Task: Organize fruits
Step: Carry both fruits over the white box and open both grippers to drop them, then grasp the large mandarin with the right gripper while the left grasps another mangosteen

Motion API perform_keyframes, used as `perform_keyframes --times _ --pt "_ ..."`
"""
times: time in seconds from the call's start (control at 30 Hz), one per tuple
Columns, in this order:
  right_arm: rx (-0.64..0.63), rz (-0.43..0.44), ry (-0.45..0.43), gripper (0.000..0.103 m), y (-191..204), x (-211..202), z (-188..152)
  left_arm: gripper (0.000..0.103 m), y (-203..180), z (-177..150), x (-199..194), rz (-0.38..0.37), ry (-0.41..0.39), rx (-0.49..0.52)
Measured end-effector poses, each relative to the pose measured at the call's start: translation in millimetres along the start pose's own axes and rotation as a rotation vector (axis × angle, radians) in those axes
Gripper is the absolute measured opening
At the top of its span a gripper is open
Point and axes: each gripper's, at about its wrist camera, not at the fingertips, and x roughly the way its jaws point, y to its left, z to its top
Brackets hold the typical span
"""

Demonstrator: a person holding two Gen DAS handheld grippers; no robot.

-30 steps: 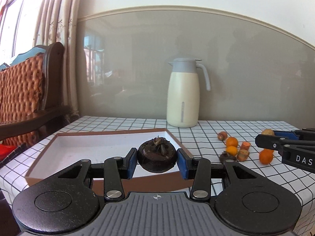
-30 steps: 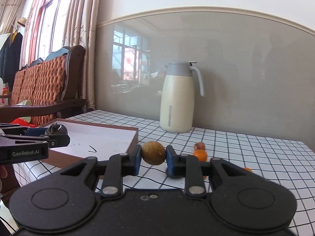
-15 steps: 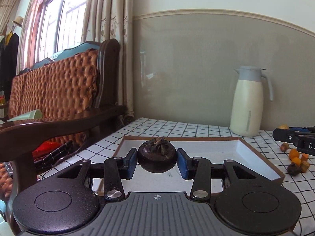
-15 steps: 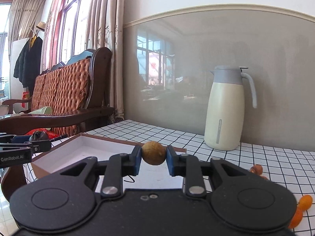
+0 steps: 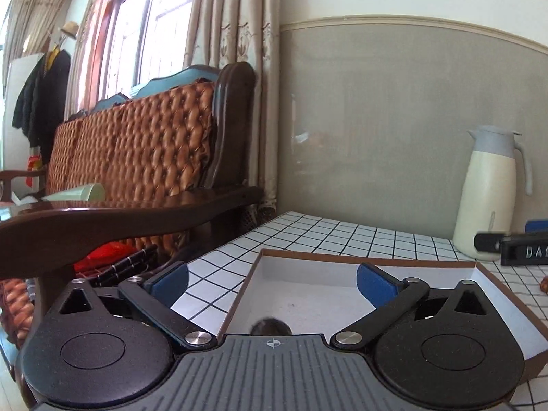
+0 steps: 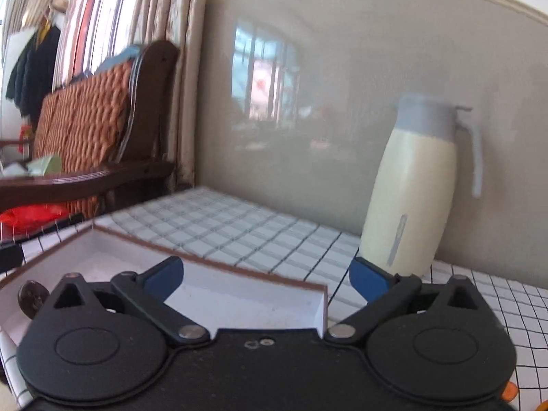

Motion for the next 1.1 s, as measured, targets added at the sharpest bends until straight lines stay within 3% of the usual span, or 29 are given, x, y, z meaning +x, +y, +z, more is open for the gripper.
perform_keyframes --times 0.37,0.57,0.7,0.8,0.93,1.1 --pt "0.007 0.023 -0.053 0.097 0.1 -13.9 -4.7 0.103 -6.3 0.9 -2.9 -0.006 -0.001 0.016" --pt "0.008 -0.045 -0.102 0.097 0.3 -27.5 -7.7 0.103 -8.9 3.6 -11.3 0.017 -0.006 -0.005" --pt "0.031 -0.005 -0.066 0.097 -6.3 -38.1 -12.1 0.103 -13.6 5.6 -27.3 0.013 -0.072 -0.01" --pt "0.036 -0.011 -0.033 0.097 -12.0 -47.5 -16.3 0.103 -24.1 3.1 -32.1 0.056 -0.061 0.029" --pt "0.03 -0.027 -0.055 0.097 -19.9 -72.1 -26.8 0.103 -31.2 5.9 -44.1 -0.034 -0.029 0.026" --pt "-0.005 -0.065 -0.064 0.097 -25.0 -98.5 -39.2 0.103 -48.4 4.0 -57.8 -0.058 -0.004 0.015"
